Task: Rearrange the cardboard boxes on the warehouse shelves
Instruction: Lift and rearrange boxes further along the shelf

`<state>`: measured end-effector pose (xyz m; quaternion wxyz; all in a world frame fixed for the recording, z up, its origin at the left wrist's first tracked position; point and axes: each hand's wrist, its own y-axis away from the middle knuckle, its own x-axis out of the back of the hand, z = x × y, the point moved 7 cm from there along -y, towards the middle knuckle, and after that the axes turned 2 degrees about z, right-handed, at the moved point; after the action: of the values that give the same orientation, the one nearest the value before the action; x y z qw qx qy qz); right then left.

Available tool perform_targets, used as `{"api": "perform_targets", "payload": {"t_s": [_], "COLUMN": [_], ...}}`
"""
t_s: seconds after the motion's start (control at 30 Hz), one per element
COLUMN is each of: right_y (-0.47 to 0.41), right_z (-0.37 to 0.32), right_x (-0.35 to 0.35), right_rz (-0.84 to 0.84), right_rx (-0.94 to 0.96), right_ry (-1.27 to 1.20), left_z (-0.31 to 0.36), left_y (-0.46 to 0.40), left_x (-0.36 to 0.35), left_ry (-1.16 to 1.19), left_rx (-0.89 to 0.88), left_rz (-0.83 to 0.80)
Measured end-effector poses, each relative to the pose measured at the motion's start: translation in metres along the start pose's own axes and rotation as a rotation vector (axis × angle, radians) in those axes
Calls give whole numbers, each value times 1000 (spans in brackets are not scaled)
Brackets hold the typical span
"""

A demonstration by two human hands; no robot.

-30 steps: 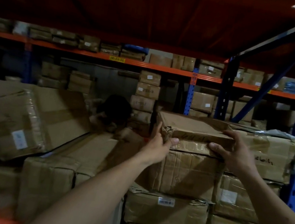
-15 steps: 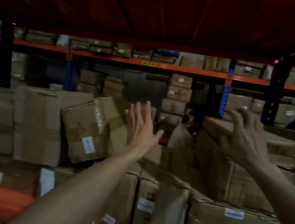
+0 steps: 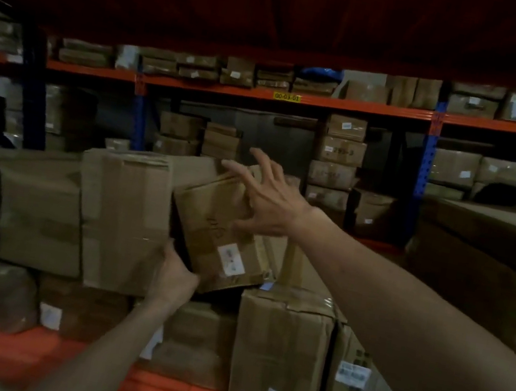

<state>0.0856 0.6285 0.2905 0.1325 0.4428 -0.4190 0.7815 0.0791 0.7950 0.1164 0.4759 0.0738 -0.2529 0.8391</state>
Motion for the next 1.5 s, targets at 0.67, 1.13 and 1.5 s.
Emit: {"api": "perform_targets", "payload": {"t_s": [0.67, 1.13, 1.5], "right_y": [113, 388, 369], "right_z": [131, 204, 222], "right_x": [-1, -23, -10], "right_rz": [469, 819, 400], "right_rx": [-713, -1398, -1282], "right_ry": [-641, -624, -261], "left_z": [86, 246, 237], "left_y": [-26, 68, 81], "left_x": [-78, -216, -201], "left_ry": [648, 116, 19], "left_rx": [43, -457, -420], "left_rz": [-385, -572, -526]}}
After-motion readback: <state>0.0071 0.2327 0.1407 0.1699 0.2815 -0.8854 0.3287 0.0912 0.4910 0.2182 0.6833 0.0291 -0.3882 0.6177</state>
